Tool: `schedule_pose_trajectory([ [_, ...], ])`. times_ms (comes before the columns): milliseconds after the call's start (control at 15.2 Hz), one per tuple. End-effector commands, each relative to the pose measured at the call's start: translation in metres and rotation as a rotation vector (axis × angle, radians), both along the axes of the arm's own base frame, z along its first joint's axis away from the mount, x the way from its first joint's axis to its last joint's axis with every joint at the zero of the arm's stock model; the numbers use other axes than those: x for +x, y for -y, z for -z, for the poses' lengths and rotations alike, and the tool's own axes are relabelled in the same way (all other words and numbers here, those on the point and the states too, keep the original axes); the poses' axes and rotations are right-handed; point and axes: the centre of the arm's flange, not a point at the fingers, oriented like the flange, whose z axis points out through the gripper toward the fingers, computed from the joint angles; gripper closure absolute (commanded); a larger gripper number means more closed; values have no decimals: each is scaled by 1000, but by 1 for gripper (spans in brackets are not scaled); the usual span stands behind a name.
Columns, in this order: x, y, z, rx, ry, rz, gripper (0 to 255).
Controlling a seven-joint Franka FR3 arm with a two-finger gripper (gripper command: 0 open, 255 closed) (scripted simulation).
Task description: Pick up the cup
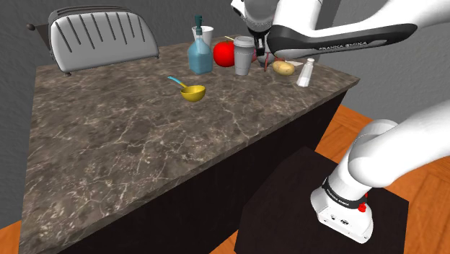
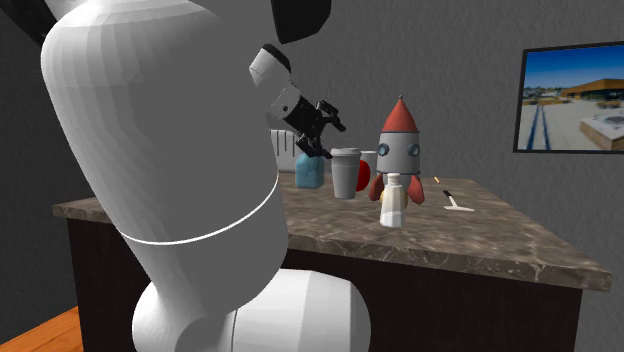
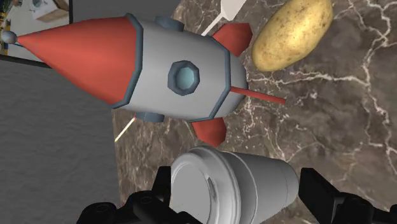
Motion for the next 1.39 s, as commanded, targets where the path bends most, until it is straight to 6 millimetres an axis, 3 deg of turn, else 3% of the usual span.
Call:
schedule_pose_trajectory([
  [0,9,-11,-4,-100,35,-74,0],
  [660,13,-16,36,-140,49,-103,0],
  [726,13,-16,36,-140,49,-103,255],
  [1320,13,-16,36,-140,49,-103,255],
])
